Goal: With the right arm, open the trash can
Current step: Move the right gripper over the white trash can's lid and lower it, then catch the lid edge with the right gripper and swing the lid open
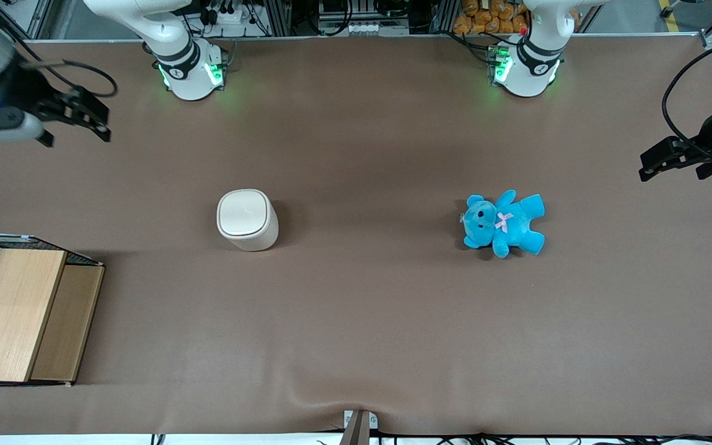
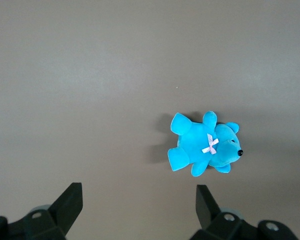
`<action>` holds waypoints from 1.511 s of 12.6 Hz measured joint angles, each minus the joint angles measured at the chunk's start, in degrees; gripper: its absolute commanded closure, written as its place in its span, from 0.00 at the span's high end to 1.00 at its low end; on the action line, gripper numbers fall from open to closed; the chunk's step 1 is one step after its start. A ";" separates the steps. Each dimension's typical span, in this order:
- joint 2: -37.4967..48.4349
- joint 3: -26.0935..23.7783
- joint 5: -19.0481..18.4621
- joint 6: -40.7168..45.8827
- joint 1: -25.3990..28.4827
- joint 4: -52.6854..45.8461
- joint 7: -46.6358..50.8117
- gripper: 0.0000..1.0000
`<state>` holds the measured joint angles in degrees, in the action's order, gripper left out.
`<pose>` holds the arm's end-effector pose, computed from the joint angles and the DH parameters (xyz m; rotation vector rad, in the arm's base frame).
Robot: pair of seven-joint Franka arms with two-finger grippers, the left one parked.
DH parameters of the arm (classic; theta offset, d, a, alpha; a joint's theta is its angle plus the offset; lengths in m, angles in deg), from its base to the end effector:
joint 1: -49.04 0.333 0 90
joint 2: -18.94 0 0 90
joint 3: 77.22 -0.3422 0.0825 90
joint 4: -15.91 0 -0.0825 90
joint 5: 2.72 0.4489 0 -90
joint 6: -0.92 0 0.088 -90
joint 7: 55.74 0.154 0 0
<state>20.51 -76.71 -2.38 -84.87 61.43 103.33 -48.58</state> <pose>0.5896 0.1249 0.6380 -3.1330 -0.1298 0.0032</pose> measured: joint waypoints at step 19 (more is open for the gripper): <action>-20.76 0.01 -0.16 -17.64 9.02 14.49 9.26 0.00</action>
<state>-0.24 -76.70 -2.54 -102.51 70.45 117.82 -39.32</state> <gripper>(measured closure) 0.991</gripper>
